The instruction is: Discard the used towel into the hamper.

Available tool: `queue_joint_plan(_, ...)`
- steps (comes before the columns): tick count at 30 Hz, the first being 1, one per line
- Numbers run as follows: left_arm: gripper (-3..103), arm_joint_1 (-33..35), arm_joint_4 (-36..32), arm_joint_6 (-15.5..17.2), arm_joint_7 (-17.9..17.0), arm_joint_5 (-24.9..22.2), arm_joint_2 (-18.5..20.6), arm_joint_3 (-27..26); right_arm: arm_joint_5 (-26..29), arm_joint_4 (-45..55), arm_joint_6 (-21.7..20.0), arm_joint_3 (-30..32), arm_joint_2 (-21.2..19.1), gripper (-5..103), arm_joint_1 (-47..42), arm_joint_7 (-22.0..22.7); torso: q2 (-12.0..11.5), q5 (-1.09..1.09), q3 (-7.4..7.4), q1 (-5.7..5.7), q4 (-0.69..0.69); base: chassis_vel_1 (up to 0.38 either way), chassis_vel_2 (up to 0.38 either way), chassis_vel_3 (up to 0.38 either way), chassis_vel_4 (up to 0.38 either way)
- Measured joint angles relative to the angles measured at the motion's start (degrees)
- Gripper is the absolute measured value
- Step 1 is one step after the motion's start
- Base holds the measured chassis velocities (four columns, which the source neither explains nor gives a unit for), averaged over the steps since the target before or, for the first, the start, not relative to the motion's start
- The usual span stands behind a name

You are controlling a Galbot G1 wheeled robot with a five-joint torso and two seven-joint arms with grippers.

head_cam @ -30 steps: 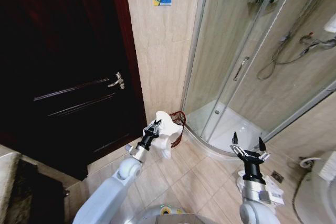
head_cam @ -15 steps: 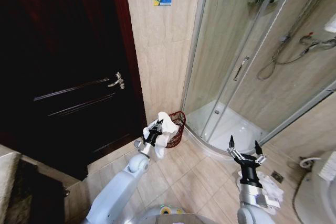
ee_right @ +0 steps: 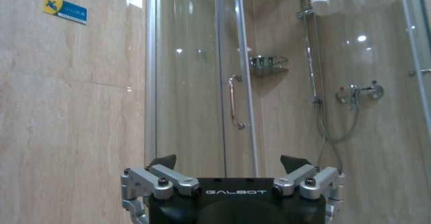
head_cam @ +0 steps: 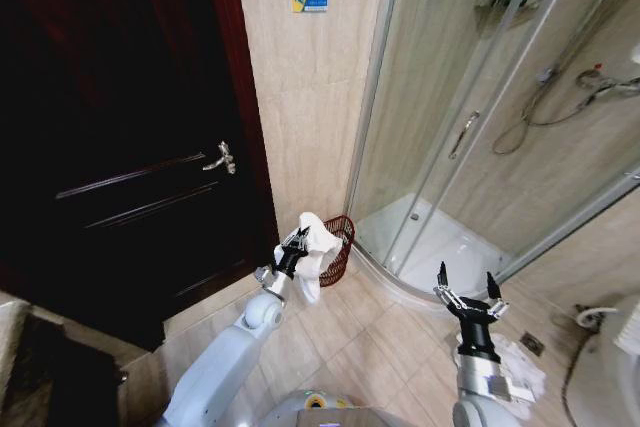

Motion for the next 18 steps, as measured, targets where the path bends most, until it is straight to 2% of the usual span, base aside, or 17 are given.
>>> queue_joint_plan(6, 2, 0.98, -0.29, -0.21, 1.1, 1.76, 0.52, 0.05, 0.39, -0.66, 1.99, 0.87, -0.41, 100, 0.3, -1.95, 0.0, 0.0, 0.0, 0.02, 0.01, -0.134, 0.124, 0.128, -0.133)
queue_joint_plan(14, 2, 0.96, -0.31, -0.45, 1.81, 2.49, 0.78, 0.9, -0.1, -0.8, 2.68, 0.48, 0.04, 100, -0.57, -4.01, 0.02, 0.0, -0.02, -0.07, 0.0, -0.021, 0.032, 0.014, -0.021)
queue_joint_plan(18, 2, 0.76, -0.35, -0.36, 1.78, 2.45, 0.99, 1.23, -3.86, -1.68, 5.55, 1.7, 0.08, 100, 0.6, -4.37, 0.03, 0.01, -0.02, -0.07, 0.0, 0.0, 0.0, 0.0, 0.0)
